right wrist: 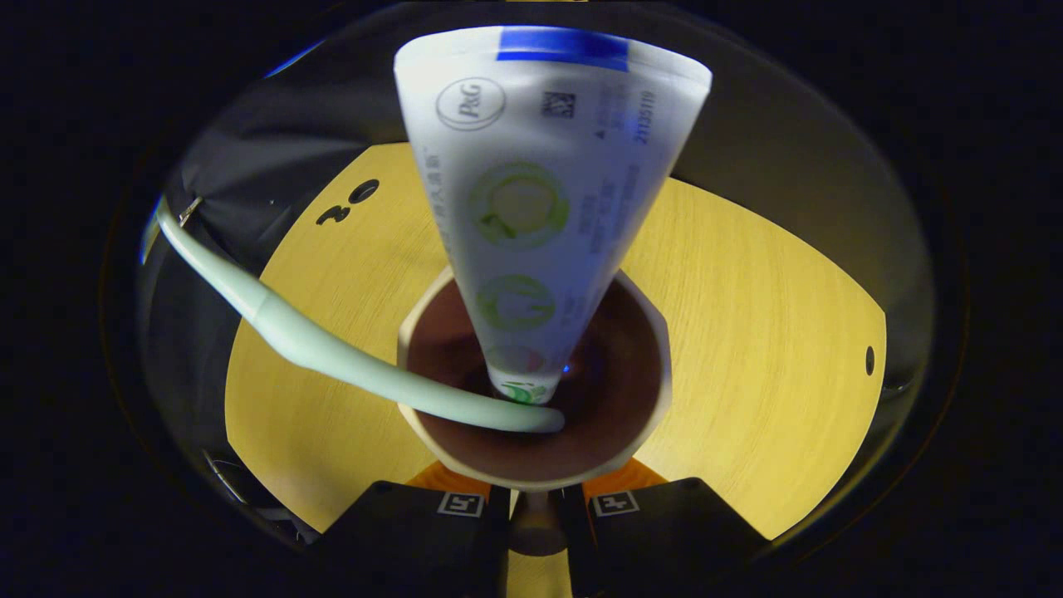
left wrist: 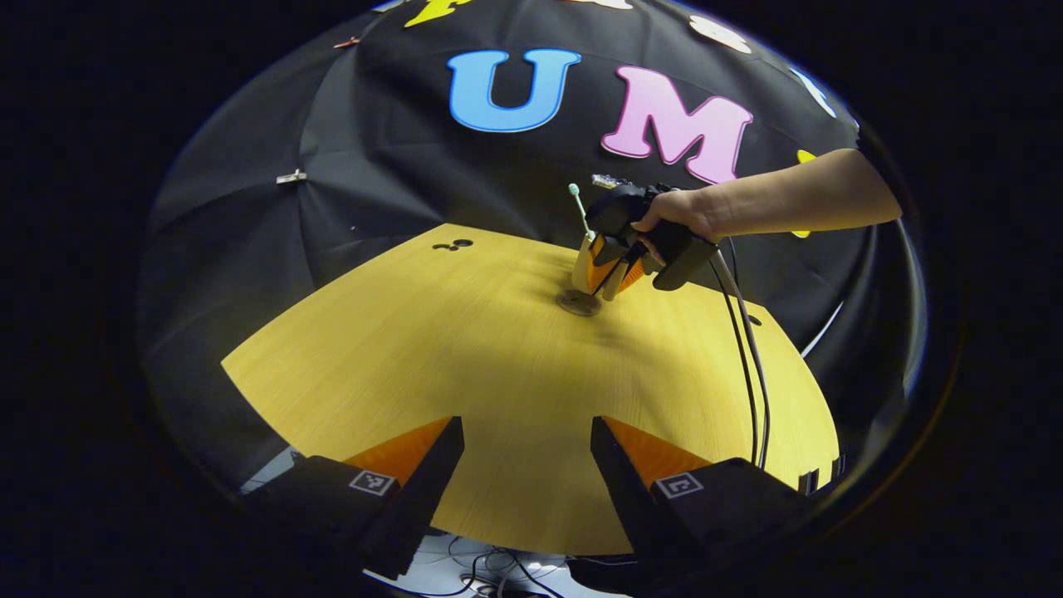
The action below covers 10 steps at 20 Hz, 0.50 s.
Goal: Put the toothbrush and toothpaste on the desktop into the cup, then pick up the cup and place it on the coaster on the desktop.
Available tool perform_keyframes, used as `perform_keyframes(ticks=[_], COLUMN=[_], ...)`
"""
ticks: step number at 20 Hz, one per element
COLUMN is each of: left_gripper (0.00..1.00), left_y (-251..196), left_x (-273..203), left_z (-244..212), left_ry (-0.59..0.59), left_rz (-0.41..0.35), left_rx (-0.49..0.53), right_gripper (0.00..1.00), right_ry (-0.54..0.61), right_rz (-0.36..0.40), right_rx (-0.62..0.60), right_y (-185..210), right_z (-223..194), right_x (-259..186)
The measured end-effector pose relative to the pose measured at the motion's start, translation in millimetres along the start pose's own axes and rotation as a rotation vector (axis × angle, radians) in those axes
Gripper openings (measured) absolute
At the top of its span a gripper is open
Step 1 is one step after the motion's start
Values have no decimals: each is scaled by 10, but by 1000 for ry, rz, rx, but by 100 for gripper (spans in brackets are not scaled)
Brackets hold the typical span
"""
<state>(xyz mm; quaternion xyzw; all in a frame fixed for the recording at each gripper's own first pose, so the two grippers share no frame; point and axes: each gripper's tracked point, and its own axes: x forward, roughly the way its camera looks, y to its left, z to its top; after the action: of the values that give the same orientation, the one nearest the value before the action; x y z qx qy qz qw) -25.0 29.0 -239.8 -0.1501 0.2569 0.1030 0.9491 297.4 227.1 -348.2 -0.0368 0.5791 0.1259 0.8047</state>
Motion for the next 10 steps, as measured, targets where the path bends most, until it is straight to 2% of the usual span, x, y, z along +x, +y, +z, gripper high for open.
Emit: perform_keyframes(ticks=[10], left_gripper=[98], left_y=[153], left_x=[-92], left_z=[-85], left_ry=[3], left_rz=[37], left_rx=[-26], right_gripper=[32], right_ry=[50], right_rz=[-36], right_rx=[-64], right_y=[25], right_z=[-207], right_x=[145])
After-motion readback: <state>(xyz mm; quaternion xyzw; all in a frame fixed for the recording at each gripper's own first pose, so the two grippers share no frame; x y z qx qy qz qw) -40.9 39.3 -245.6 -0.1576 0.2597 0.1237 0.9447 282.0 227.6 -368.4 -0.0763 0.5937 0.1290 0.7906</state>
